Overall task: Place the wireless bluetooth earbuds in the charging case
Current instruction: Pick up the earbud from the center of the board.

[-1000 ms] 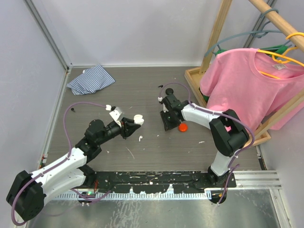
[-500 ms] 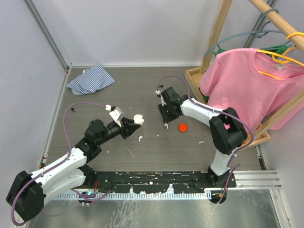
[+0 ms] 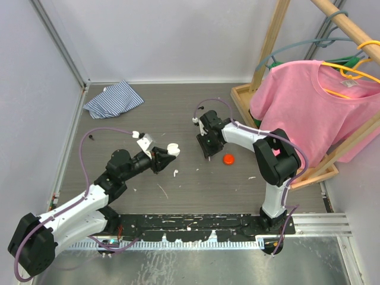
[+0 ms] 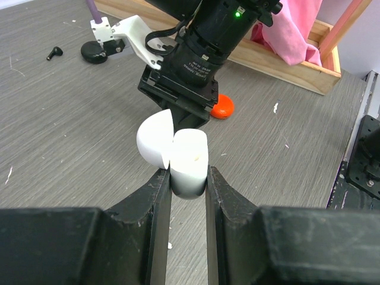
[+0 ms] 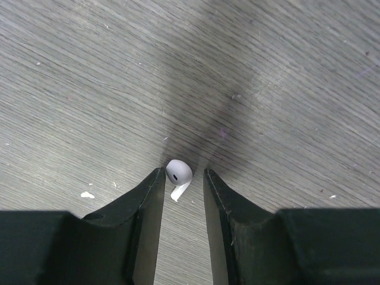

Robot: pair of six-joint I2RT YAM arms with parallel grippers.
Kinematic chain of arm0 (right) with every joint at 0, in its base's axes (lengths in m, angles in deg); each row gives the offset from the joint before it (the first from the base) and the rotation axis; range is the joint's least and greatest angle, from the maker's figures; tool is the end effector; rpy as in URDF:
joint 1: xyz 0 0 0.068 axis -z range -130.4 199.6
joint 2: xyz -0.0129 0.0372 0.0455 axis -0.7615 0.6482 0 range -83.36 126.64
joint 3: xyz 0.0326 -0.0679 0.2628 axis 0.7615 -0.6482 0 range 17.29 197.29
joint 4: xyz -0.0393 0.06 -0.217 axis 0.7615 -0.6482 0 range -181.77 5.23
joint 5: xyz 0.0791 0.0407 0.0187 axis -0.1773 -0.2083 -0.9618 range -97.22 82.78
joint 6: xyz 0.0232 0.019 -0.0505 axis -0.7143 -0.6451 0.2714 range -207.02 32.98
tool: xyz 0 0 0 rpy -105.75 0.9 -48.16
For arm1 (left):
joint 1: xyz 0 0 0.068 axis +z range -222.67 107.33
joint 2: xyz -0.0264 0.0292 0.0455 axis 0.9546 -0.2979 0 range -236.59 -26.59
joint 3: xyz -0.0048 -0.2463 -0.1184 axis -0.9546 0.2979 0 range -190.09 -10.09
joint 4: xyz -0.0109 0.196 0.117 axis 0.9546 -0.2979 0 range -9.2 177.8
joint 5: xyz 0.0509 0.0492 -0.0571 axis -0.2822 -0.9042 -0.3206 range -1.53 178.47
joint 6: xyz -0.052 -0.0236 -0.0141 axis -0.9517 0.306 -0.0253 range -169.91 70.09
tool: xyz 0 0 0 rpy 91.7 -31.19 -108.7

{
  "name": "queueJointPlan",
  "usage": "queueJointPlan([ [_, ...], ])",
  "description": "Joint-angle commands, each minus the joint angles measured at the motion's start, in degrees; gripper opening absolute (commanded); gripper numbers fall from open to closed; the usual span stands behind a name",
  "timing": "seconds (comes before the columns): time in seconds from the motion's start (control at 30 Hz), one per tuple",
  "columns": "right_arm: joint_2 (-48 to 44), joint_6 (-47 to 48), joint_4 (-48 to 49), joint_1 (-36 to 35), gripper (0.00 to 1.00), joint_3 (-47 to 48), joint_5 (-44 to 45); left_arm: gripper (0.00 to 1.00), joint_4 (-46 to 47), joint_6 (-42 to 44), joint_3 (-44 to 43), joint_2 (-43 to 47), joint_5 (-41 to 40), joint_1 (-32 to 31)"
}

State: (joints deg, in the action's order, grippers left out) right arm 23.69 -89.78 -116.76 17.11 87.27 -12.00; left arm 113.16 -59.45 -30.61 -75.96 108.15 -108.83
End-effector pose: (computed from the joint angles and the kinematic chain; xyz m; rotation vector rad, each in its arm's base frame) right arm 0.2870 0.1870 0.1793 -0.7405 2.7064 0.2686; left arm 0.1321 -0.1144 0.2587 0.6543 1.5733 -0.8833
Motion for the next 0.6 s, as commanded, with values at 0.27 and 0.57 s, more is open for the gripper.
queueJointPlan([
  [0.27, 0.55, 1.45, -2.02, 0.15, 0.25, 3.06, -1.11, 0.00, 1.88, 1.19, -0.93, -0.06, 0.15, -0.22],
  [0.57, -5.15, 1.12, -0.69, -0.09, 0.20, 1.41, -0.63, 0.00, 2.14, 1.24, -0.63, 0.13, -0.28, -0.21],
])
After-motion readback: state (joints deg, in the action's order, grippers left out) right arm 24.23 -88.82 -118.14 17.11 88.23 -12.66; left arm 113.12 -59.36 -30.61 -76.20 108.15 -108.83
